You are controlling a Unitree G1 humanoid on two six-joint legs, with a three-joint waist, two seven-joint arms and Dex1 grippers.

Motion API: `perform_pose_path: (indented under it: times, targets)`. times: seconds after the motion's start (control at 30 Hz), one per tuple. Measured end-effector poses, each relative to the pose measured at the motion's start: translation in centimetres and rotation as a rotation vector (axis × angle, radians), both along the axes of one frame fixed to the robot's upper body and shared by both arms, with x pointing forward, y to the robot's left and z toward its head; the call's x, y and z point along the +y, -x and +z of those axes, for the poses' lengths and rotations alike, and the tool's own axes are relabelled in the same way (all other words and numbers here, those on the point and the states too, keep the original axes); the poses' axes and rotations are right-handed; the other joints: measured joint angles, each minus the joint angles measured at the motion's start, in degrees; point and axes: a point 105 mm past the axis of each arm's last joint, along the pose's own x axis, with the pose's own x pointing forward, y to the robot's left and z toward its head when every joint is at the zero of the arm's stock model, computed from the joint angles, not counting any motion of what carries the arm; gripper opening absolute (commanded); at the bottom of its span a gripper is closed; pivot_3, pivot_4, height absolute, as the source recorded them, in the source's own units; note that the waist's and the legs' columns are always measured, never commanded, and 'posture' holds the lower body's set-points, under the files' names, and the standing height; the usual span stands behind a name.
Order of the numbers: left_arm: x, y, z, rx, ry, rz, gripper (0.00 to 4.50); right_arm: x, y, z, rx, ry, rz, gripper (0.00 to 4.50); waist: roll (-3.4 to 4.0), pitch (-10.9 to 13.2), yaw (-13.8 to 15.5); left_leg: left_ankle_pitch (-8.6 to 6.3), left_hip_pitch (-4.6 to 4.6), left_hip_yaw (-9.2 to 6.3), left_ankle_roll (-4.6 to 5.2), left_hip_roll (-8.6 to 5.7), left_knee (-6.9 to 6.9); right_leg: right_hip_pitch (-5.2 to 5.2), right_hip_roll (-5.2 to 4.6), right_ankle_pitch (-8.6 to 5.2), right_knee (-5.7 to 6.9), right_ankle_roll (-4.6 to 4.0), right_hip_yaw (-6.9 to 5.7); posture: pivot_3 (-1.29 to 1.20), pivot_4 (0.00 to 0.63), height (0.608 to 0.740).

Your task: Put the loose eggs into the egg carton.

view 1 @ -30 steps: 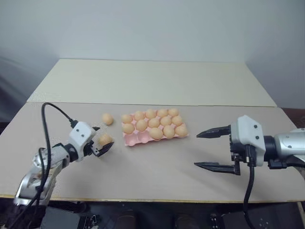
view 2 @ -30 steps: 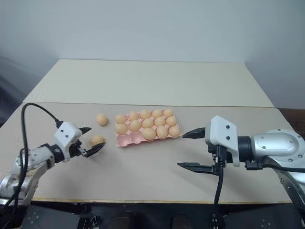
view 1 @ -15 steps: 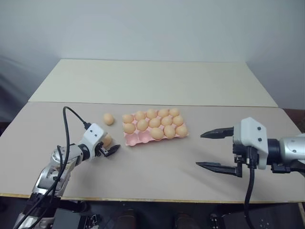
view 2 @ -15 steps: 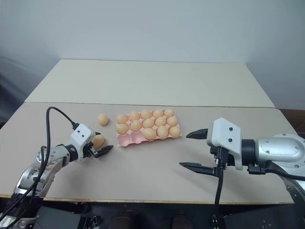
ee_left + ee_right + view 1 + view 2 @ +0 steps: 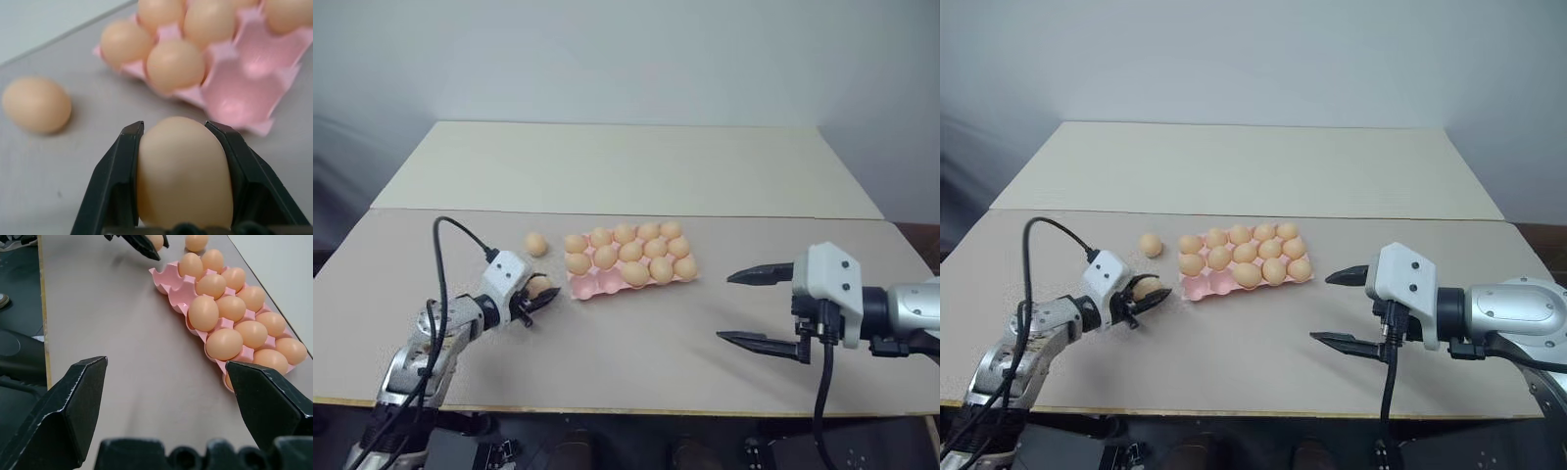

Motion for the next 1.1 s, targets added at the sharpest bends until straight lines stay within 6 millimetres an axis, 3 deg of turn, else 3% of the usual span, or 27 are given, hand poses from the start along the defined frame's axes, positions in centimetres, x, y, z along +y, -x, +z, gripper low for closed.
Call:
perform_pose_path:
  times: [0.13, 0.23, 0.4, 0.67, 0.93, 1.1]
  targets:
    - [-2.2, -0.4, 2.9, -0.101, 0.11, -0.084, 1.73, 0.0, -0.1, 0.1, -0.011, -0.002, -0.013, 4.5, 0.0, 0.0, -0.04, 0.0, -0.01, 0.0, 0.0, -0.03, 0.05, 0.02, 0.0, 0.0, 0.0, 0.01, 0.0, 0.0, 0.15, 0.74]
    - [-4.3, -0.6, 4.0, -0.145, 0.163, -0.184, 1.73, 0.0, -0.3, 0.1, -0.02, -0.004, -0.026, 4.5, 0.0, 0.0, -0.05, 0.0, -0.01, 0.01, 0.0, -0.08, 0.06, 0.02, 0.02, 0.01, 0.01, 0.01, 0.0, 0.0, 0.15, 0.74]
    - [-7.7, -1.3, 3.1, -0.124, 0.212, -0.347, 1.73, 0.1, -0.3, 0.2, -0.039, -0.005, -0.041, 4.5, 0.0, 0.0, -0.06, 0.0, -0.06, 0.01, 0.01, -0.1, 0.21, 0.03, 0.12, 0.01, 0.01, 0.01, -0.02, 0.0, 0.15, 0.74]
    - [-8.5, -1.4, 2.2, -0.084, 0.216, -0.406, 1.73, 0.0, 0.0, 0.0, -0.048, -0.014, -0.085, 4.5, -0.01, 0.0, -0.15, -0.02, -0.08, 0.01, 0.03, -0.06, 0.3, 0.04, 0.15, 0.01, 0.02, 0.01, 0.0, 0.0, 0.15, 0.74]
    - [-8.8, -2.7, 1.1, -0.127, 0.157, -0.362, 4.3, 0.0, 0.0, 0.1, -0.06, -0.023, -0.1, 4.5, -0.01, 0.0, -0.03, -0.02, -0.08, 0.0, 0.04, -0.09, 0.35, 0.07, 0.15, 0.03, 0.01, 0.05, 0.0, 0.0, 0.15, 0.74]
    - [-8.9, -3.4, 0.9, -0.166, 0.184, -0.303, 4.3, 0.0, -0.1, 0.1, -0.063, -0.024, -0.102, 4.5, -0.02, 0.01, -0.06, -0.02, -0.11, 0.0, 0.04, -0.07, 0.34, 0.06, 0.15, 0.03, 0.01, 0.05, -0.01, 0.0, 0.15, 0.74]
